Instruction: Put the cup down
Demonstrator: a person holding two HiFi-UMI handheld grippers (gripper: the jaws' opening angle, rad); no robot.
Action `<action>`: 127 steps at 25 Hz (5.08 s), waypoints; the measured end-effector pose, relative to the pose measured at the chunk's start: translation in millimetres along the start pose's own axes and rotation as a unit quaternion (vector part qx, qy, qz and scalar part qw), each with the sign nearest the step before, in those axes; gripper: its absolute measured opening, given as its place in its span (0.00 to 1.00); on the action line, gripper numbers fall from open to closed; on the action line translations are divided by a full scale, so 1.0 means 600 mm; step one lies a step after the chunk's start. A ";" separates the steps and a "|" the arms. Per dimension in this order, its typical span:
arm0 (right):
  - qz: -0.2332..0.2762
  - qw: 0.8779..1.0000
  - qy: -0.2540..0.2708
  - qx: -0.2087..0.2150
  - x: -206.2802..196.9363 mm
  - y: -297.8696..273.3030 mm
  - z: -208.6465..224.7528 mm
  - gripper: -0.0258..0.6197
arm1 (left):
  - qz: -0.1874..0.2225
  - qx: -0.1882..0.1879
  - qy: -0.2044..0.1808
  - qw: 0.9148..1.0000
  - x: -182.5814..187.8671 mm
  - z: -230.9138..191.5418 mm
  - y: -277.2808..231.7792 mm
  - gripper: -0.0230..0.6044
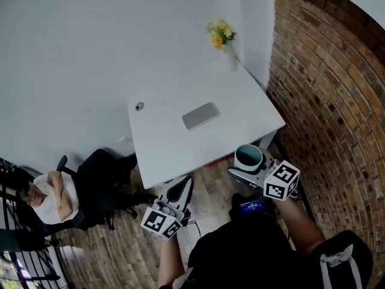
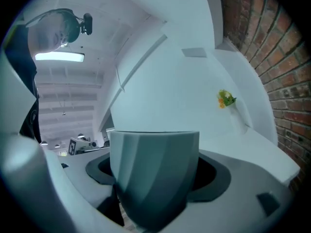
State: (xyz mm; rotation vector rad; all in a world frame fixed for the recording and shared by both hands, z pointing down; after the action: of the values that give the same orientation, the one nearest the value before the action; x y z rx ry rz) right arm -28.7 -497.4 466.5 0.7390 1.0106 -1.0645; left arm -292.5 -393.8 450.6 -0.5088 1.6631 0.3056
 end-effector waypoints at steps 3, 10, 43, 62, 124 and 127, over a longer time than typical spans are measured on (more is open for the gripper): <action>-0.002 1.000 -0.004 0.005 0.016 -0.022 0.045 0.66 | 0.001 0.004 0.003 1.000 0.010 -0.023 -0.043 0.05; -0.012 1.000 -0.010 0.020 0.031 -0.077 0.089 0.66 | -0.006 0.016 0.009 1.000 0.013 -0.068 -0.080 0.05; -0.014 1.000 0.009 0.008 0.058 -0.188 0.069 0.66 | -0.005 -0.055 0.026 0.998 0.020 -0.158 -0.107 0.05; -0.025 1.000 0.003 0.017 0.053 -0.208 0.098 0.66 | -0.012 -0.033 0.028 0.999 0.020 -0.178 -0.116 0.05; -0.229 0.955 0.182 -0.035 -0.168 -0.498 0.358 0.66 | -0.063 0.033 0.067 0.995 -0.004 -0.259 -0.113 0.05; -0.241 0.953 0.181 -0.040 -0.176 -0.482 0.355 0.66 | -0.060 0.030 0.066 0.996 -0.005 -0.254 -0.112 0.05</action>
State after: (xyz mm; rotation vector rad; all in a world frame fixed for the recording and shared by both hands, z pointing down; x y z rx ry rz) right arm -252.4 -743.4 638.3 0.6477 1.5958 -1.3220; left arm -390.6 -523.9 483.6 -0.5909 1.7569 0.1358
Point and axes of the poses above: the fingertips, and each gripper's own axes: y backward along the fingers, z to its right, x out of its top, the point moved 9 cm from there along y, backward along the fingers, and after that the axes turned 6 degrees about x, right-handed, at the moved point
